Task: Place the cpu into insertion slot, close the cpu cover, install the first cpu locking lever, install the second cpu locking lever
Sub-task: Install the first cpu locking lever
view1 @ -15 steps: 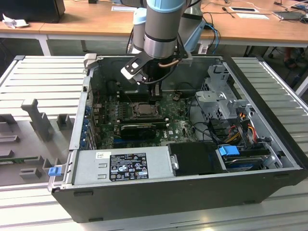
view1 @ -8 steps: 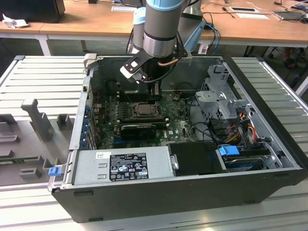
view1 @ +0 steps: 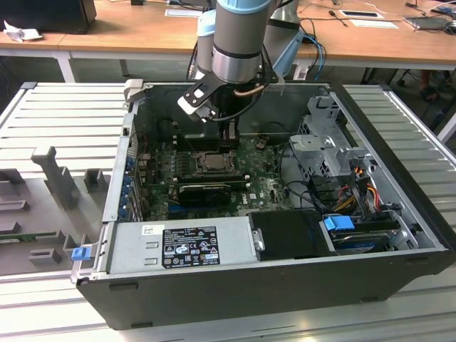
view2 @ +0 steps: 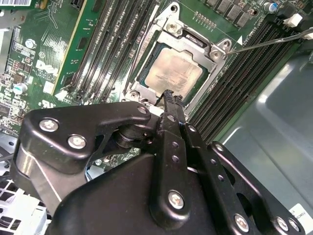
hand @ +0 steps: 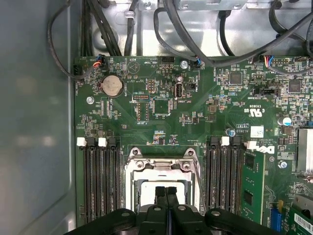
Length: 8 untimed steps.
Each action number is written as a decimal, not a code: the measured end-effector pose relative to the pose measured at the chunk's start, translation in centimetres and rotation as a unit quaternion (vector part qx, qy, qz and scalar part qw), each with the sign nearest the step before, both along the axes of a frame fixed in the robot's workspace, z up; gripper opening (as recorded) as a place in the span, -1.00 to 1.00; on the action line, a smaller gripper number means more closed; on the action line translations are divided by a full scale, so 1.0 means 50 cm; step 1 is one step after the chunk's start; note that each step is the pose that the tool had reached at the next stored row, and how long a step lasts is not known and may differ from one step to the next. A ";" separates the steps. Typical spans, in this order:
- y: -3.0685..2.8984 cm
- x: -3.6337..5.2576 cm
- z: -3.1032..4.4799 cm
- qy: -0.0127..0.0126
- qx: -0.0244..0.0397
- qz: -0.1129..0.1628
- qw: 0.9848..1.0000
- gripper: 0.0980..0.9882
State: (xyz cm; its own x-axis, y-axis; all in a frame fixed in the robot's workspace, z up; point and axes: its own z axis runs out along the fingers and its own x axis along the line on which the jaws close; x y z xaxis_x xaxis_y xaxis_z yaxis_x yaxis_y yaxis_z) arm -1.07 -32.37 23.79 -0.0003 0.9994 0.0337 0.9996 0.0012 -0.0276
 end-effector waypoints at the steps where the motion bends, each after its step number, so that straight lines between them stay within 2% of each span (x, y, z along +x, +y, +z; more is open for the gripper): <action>1: 0.000 0.000 0.001 0.000 0.000 0.000 1.000 -0.98; 8: 0.000 0.000 0.034 0.000 0.000 0.000 1.000 -0.98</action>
State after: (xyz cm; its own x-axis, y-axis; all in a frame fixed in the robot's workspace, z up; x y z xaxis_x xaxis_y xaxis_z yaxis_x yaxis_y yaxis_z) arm -1.07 -32.37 25.50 -0.0004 0.9994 0.0337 0.9996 0.0013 -0.0276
